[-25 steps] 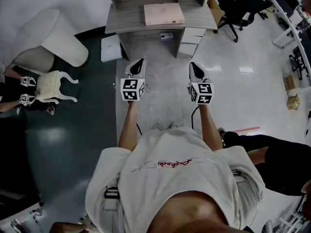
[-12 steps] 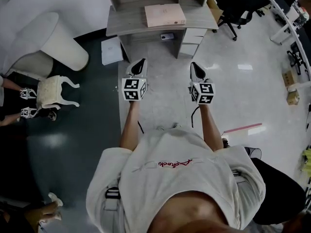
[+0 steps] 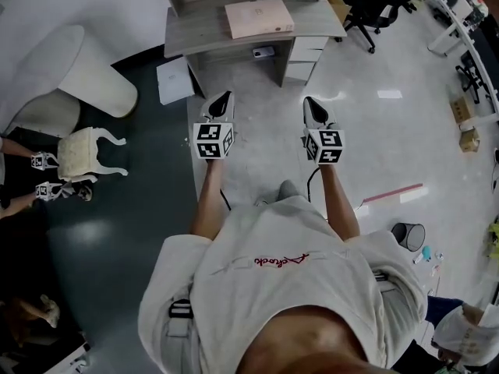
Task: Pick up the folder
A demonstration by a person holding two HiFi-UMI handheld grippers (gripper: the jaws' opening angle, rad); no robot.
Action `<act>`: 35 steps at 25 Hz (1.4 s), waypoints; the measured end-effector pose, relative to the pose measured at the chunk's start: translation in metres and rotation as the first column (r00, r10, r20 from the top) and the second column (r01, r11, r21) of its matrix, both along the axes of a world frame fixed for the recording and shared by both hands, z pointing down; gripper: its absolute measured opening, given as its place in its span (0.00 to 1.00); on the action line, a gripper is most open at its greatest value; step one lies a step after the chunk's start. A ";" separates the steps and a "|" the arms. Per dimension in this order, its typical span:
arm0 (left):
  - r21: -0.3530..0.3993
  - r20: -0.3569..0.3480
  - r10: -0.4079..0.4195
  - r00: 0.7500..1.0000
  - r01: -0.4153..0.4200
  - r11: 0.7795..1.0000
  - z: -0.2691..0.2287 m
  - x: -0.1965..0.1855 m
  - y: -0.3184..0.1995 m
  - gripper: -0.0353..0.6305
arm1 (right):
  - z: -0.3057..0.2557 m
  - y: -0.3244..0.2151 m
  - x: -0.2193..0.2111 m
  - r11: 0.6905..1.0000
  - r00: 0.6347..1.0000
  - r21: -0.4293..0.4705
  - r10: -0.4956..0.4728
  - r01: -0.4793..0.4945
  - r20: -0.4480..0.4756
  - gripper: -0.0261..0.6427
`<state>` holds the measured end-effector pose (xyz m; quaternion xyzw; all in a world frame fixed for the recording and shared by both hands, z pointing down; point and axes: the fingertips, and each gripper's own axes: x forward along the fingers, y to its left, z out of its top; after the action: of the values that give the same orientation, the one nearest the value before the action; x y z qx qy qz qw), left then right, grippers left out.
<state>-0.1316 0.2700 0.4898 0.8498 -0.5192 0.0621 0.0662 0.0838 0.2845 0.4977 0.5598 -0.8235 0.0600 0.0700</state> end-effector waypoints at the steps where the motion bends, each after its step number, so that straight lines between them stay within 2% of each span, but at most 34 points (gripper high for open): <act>1: 0.000 0.000 0.004 1.000 -0.004 1.000 0.001 0.001 0.000 0.06 | 0.002 0.000 0.001 1.000 1.000 -0.004 0.003 -0.003 0.000 0.05; 6: -0.008 0.006 0.017 1.000 -0.017 1.000 0.008 0.005 -0.007 0.06 | 0.010 -0.005 0.004 1.000 1.000 -0.016 0.013 -0.013 0.006 0.05; 15: -0.017 0.021 0.001 1.000 0.000 1.000 0.013 0.011 -0.047 0.06 | 0.019 -0.049 0.007 1.000 1.000 -0.022 -0.013 0.014 0.024 0.05; 27: -0.034 0.029 -0.035 0.999 0.036 0.999 0.010 0.028 -0.136 0.06 | 0.019 -0.144 0.026 0.999 0.999 -0.033 -0.042 0.043 0.032 0.05; 35: -0.029 0.043 -0.035 0.998 0.037 0.999 0.000 0.059 -0.202 0.06 | 0.018 -0.208 0.050 0.998 0.998 -0.044 -0.053 0.055 0.045 0.05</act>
<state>-0.0722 0.0678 0.4896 0.8377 -0.5348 0.0866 0.0687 0.1340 0.0762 0.5153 0.5344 -0.8380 0.0889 0.0663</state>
